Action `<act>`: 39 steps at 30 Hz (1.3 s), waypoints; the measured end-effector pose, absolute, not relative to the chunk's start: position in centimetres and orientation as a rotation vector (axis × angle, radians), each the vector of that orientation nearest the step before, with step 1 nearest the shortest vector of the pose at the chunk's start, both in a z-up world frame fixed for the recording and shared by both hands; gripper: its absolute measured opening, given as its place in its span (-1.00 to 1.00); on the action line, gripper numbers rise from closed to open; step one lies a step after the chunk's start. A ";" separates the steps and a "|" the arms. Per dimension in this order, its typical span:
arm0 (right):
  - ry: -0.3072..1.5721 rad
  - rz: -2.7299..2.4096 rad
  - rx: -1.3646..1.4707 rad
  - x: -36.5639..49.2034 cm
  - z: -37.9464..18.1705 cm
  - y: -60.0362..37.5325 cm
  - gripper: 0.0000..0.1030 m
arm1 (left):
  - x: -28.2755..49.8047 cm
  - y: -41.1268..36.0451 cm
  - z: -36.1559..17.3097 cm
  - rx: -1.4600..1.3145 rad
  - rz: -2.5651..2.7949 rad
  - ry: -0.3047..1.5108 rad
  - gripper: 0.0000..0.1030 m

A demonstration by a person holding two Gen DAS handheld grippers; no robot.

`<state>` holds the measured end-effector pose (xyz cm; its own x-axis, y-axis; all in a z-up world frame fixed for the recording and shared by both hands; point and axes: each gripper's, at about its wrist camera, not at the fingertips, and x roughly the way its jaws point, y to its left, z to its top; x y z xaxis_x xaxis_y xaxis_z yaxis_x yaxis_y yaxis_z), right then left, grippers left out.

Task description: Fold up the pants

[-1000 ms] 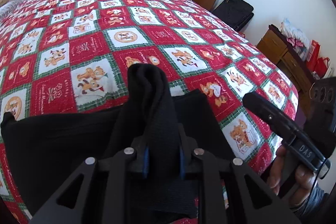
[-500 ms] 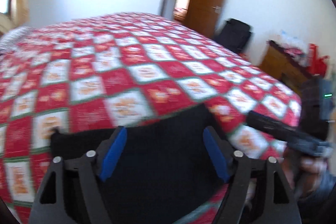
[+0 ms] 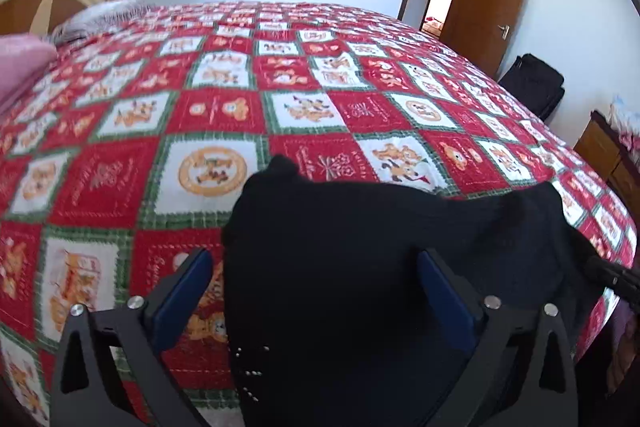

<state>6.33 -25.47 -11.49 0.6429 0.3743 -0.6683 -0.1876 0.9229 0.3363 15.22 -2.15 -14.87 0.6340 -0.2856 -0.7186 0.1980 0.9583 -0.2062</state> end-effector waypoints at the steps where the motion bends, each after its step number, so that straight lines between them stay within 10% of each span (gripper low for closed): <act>1: 0.826 0.312 0.246 6.1 -11.8 -25.9 -0.74 | 15.3 -2.2 -15.2 -0.125 -0.287 0.854 1.00; 9: 0.892 0.320 0.288 6.2 -13.4 -27.4 -0.70 | 13.8 -3.3 -14.4 -0.093 -0.315 0.824 1.00; 13: 0.782 0.281 0.271 6.9 -10.9 -27.6 0.09 | 12.8 -2.9 -13.0 -0.113 -0.328 0.760 1.00; 19: 0.787 0.302 0.332 12.0 -10.7 -27.1 0.14 | 12.9 -2.3 -13.0 -0.078 -0.291 0.716 1.00; 23: 0.858 0.267 0.316 13.4 -12.7 -27.0 -0.79 | 14.3 -1.2 -14.7 -0.074 -0.233 0.776 1.00; 39: 0.617 0.279 0.215 9.2 -8.5 -26.3 -0.95 | 13.8 -1.7 -14.7 -0.082 -0.246 0.776 1.00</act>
<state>9.18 -26.33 -8.53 0.7804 0.3202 -0.5372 -0.1929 0.9403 0.2803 13.81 -1.71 -14.73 0.6871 -0.2491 -0.6825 0.1890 0.9683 -0.1632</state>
